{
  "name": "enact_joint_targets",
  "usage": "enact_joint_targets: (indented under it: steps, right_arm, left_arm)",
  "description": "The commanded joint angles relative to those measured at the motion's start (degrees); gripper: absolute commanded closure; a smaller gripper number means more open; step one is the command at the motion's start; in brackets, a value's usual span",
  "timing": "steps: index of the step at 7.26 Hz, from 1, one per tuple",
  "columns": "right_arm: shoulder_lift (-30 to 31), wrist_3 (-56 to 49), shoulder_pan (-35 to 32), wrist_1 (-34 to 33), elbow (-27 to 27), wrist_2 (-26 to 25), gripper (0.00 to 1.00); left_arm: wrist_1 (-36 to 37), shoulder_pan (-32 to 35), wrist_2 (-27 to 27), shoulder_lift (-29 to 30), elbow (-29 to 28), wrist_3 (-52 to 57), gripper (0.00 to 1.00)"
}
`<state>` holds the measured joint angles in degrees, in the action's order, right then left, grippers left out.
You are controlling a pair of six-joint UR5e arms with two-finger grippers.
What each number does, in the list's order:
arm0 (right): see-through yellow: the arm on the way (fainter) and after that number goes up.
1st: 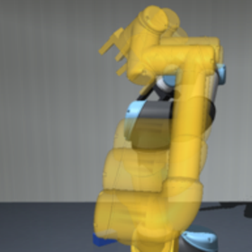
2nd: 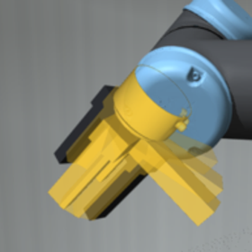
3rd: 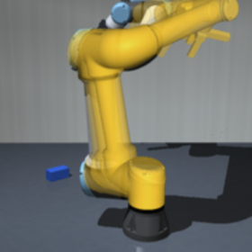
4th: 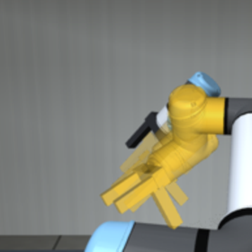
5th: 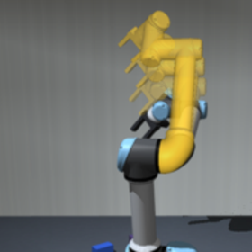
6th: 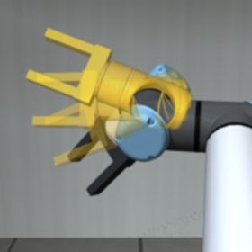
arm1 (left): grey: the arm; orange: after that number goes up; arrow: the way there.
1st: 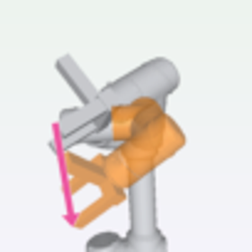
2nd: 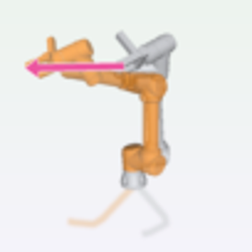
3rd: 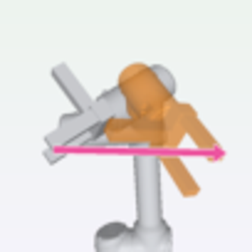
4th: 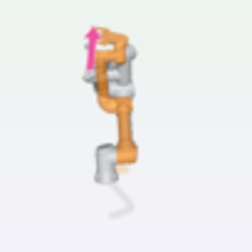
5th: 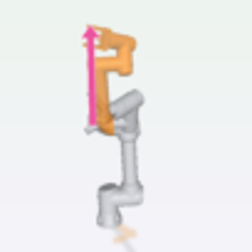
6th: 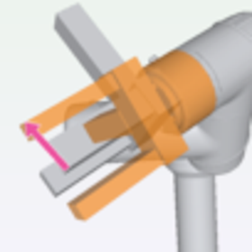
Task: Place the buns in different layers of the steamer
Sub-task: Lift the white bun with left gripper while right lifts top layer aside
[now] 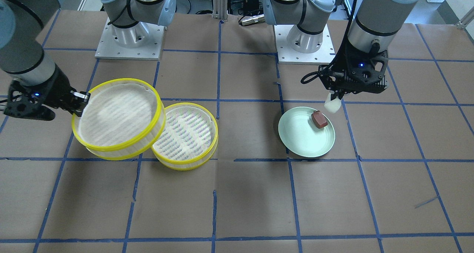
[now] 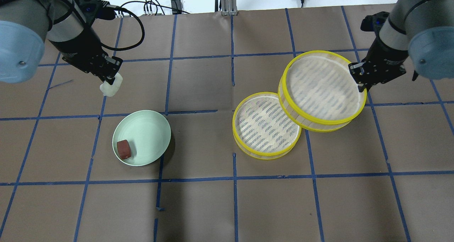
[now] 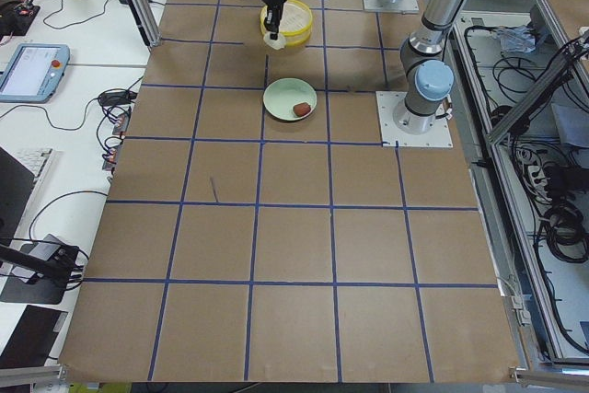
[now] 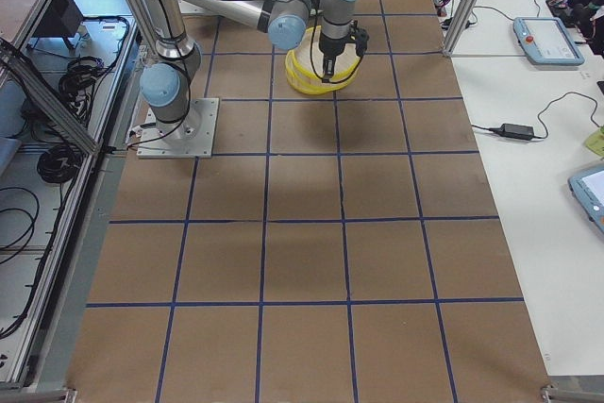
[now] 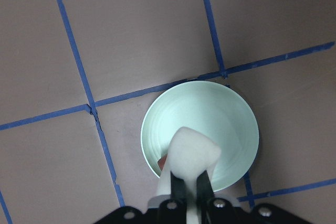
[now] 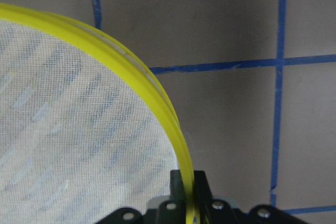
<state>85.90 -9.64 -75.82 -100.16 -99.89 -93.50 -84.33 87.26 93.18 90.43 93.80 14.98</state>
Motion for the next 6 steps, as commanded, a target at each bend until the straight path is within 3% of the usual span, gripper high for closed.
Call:
enact_joint_targets:
  steps: [1, 4, 6]
  right_arm:
    - [0.0, -3.6, 7.7, 5.3, 2.9, -3.1, 0.96]
    - [0.2, -8.9, 9.2, 6.1, 4.0, -3.6, 0.95]
    - [-0.2, -8.1, 9.4, 8.2, 5.0, -4.4, 0.96]
  left_arm:
    - [2.0, 5.9, -3.3, 1.8, -0.1, -13.0, 0.98]
    - [16.9, 18.0, -5.6, 11.3, -0.1, -30.5, 0.98]
    - [25.4, 23.1, -11.5, 17.0, 0.1, -40.6, 0.98]
